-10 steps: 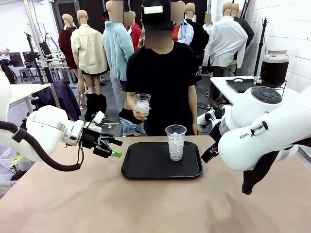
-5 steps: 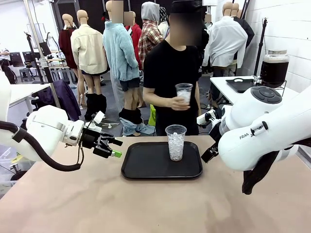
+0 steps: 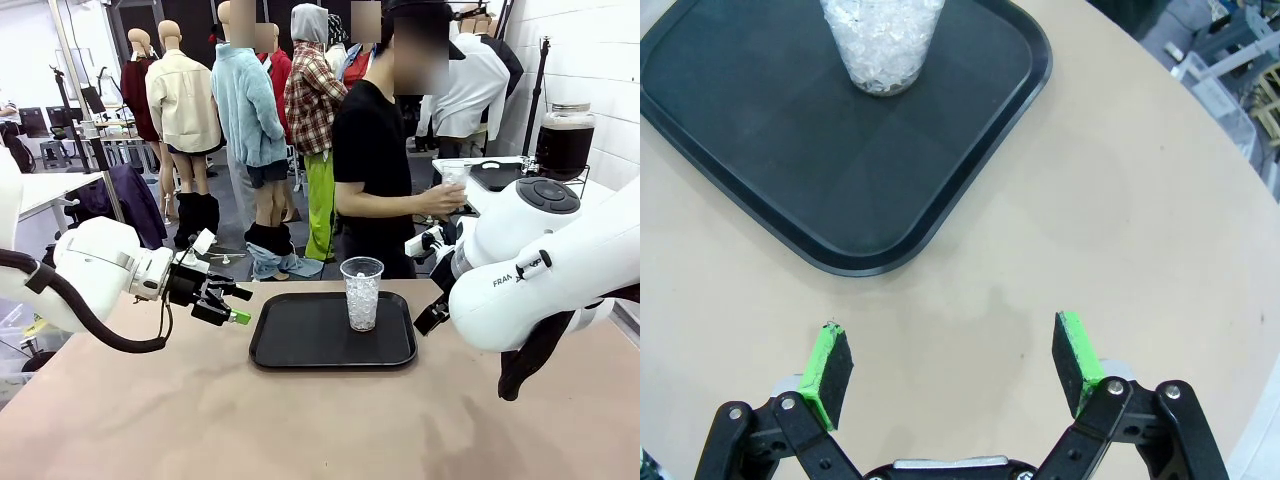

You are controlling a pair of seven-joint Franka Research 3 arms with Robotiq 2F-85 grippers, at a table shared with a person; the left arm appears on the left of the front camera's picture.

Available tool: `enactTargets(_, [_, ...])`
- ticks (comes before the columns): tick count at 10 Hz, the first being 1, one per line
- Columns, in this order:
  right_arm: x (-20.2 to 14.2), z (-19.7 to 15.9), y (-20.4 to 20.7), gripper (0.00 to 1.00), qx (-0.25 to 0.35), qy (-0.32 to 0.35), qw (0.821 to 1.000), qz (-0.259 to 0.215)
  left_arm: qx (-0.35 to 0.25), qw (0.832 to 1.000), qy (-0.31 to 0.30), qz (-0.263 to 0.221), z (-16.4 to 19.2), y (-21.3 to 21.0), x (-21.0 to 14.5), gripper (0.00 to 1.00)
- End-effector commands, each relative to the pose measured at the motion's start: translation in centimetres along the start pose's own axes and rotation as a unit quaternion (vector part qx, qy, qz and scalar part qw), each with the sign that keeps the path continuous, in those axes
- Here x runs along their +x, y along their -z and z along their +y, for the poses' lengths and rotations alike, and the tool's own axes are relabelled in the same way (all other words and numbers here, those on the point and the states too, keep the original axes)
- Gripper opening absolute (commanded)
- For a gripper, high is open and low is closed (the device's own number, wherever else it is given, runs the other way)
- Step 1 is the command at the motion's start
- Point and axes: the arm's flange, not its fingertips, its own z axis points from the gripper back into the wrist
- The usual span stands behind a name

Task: Pour the drink into the iced cup.
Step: Pick up the iced cup indicated by the human and present it to them.

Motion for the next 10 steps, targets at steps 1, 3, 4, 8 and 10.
enactTargets(1, [0.0,0.1,0.0,1.0,0.0,0.0,1.0,0.0,0.001,1.0,-0.004,0.002,0.3,0.1,0.2,1.0])
enactTargets(3, [0.0,0.1,0.0,1.0,0.0,0.0,1.0,0.0,0.001,1.0,-0.004,0.002,0.3,0.1,0.2,1.0])
enactTargets(4, [0.0,0.1,0.0,1.0,0.0,0.0,1.0,0.0,0.001,1.0,-0.004,0.002,0.3,0.1,0.2,1.0])
enactTargets(8, [0.0,0.1,0.0,1.0,0.0,0.0,1.0,0.0,0.027,0.997,0.004,0.069,-2.8,-1.3,2.1,1.0])
enactTargets(10, [0.0,0.1,0.0,1.0,0.0,0.0,1.0,0.0,0.103,0.978,-0.005,0.182,-6.3,-4.7,4.4,1.0])
